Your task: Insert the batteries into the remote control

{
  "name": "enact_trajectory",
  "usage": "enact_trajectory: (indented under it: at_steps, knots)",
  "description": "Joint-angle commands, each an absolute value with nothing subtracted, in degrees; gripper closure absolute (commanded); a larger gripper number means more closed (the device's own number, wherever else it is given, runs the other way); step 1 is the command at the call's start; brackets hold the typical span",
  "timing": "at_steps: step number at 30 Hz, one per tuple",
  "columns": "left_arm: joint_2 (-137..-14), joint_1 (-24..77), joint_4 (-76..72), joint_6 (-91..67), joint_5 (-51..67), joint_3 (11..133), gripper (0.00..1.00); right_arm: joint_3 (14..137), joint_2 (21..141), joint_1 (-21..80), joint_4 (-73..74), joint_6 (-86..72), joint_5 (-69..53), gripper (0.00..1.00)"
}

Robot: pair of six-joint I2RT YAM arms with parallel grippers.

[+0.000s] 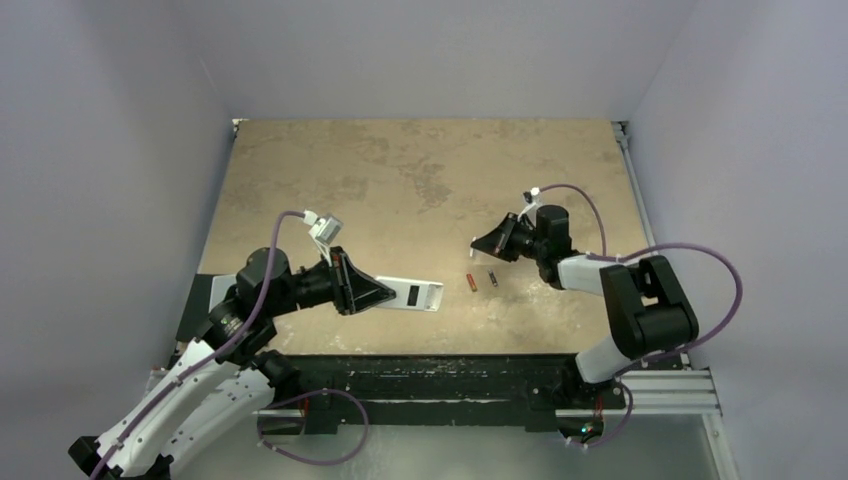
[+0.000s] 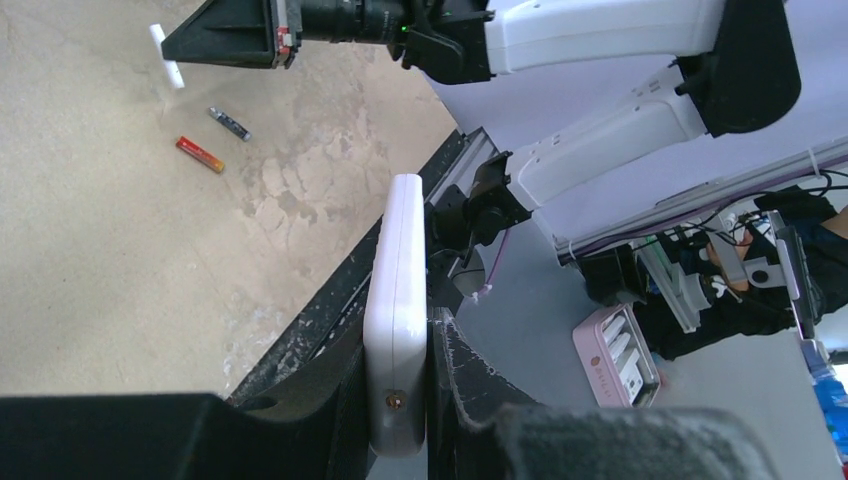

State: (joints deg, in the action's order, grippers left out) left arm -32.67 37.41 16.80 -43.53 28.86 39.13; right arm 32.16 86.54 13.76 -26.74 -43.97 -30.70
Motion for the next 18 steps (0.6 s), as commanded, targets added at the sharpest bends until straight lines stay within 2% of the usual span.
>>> enact_trajectory:
  at_steps: [1, 3, 9, 12, 18]
  knots:
    - [-32.5, 37.1, 12.3, -45.0, 30.4, 39.4, 1.0, 31.5, 90.7, 12.5, -40.9, -49.3, -38.1, 1.0]
    - [-32.5, 37.2, 12.4, -45.1, 30.3, 39.4, 1.0, 31.8, 92.3, 12.3, -41.3, -49.5, -37.9, 0.99]
    - [-32.5, 37.1, 12.7, -45.2, 29.8, 39.2, 1.0, 31.4, 93.8, 10.7, -41.8, -49.8, -37.2, 0.75]
    - [-32.7, 37.2, 12.9, -45.0, 29.6, 39.0, 1.0, 31.1, 93.0, 10.5, -40.8, -49.4, -37.2, 0.66]
    - [-33.1, 37.2, 12.7, -44.7, 29.5, 39.0, 1.0, 31.1, 88.6, 10.4, -34.8, -45.7, -35.6, 0.59]
